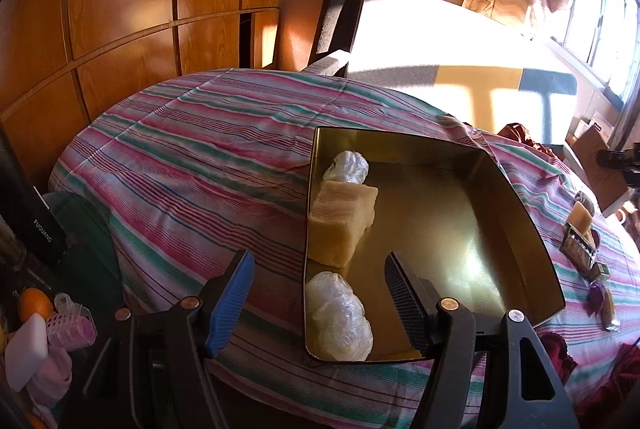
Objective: Organize objects
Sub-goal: 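Carry the white printed box into the gold tray and open the right tool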
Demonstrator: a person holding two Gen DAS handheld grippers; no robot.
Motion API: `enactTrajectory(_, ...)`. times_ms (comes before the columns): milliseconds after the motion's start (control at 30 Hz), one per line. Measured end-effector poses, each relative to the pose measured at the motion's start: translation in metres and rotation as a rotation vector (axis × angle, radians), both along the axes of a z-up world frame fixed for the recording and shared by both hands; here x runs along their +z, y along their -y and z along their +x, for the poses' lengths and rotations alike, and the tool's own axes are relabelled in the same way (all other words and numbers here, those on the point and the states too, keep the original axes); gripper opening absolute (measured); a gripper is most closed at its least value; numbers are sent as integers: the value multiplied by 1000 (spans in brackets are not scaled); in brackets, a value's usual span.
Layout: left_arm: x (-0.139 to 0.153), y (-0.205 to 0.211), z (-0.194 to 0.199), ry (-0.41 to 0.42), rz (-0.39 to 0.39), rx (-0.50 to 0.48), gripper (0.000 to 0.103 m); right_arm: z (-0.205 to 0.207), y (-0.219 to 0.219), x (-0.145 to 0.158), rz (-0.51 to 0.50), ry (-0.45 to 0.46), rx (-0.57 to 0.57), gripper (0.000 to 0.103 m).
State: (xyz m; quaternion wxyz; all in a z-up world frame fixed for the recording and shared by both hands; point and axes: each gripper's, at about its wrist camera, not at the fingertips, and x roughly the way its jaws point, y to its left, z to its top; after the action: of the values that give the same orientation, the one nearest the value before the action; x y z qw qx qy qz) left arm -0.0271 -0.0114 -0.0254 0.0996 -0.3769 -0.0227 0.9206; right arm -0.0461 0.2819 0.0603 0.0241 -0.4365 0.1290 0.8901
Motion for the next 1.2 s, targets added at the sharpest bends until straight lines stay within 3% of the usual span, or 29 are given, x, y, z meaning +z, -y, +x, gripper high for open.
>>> enactTrajectory(100, -2, 10, -1, 4, 13, 16, 69, -42, 62, -32, -19, 85, 101, 51)
enactTrajectory(233, -7, 23, -3, 18, 28, 36, 69, -91, 116, -79, -40, 190, 124, 51)
enactTrajectory(400, -17, 42, -7, 43, 41, 74, 69, -132, 153, -113, -38, 261, 92, 51)
enactTrajectory(567, -24, 52, -9, 62, 45, 95, 69, -164, 165, -131, -125, 279, 35, 52)
enactTrajectory(700, -27, 53, -9, 70, 46, 93, 69, -178, 164, -138, -273, 302, 32, 57)
enactTrajectory(833, -25, 53, -8, 62, 45, 92, 70, -169, 158, -131, -311, 255, 40, 76)
enactTrajectory(867, -23, 52, -7, 58, 46, 92, 70, -165, 156, -128, -315, 245, 40, 76)
enactTrajectory(1200, -12, 33, -1, 31, 38, 52, 71, -91, 125, -78, -129, 75, 87, 76)
